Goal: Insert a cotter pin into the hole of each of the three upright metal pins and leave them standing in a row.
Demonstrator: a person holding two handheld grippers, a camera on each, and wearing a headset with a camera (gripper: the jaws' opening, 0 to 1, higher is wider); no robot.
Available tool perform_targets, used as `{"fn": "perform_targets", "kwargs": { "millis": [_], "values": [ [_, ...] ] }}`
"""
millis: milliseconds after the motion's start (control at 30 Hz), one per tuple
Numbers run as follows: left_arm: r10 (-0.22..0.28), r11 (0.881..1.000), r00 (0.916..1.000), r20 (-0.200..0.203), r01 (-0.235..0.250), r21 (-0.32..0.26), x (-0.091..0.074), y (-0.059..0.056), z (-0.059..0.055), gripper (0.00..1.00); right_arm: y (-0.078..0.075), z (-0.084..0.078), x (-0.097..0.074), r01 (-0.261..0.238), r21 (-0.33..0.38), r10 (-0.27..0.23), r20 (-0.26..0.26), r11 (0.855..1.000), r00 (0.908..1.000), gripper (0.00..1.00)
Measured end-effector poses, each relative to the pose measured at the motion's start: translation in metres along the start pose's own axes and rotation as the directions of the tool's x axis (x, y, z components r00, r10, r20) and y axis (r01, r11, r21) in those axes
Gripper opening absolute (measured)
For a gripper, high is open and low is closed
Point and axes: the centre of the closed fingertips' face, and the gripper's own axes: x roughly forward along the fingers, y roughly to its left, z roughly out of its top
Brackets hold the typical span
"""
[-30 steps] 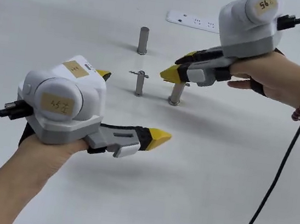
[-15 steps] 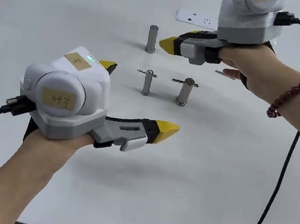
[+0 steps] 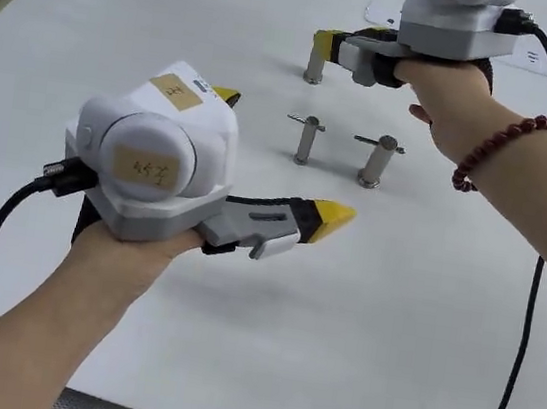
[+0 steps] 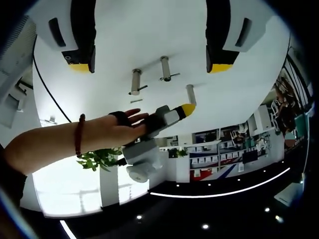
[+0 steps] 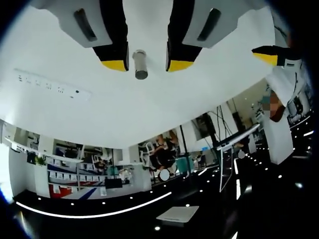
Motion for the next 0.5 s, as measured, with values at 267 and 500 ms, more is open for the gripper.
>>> {"fn": "perform_targets", "kwargs": {
  "millis": [267,500],
  "values": [
    [-0.010,1.000,0.9999,0.002,0.010,-0.018,-0.001,0.001,0.000,0.90,-0.012,-0.003,0.021,0.043,0.019,-0.042,-0.022,0.999,0.9989,0.19],
    [-0.005,1.000,0.9999,-0.014,0.005,-0.018,-0.002,0.003,-0.003,0.89,-0.017,-0.006,0.031,0.049,0.053,-0.048,-0.033,0.997,0.9983,0.17]
  ]
}}
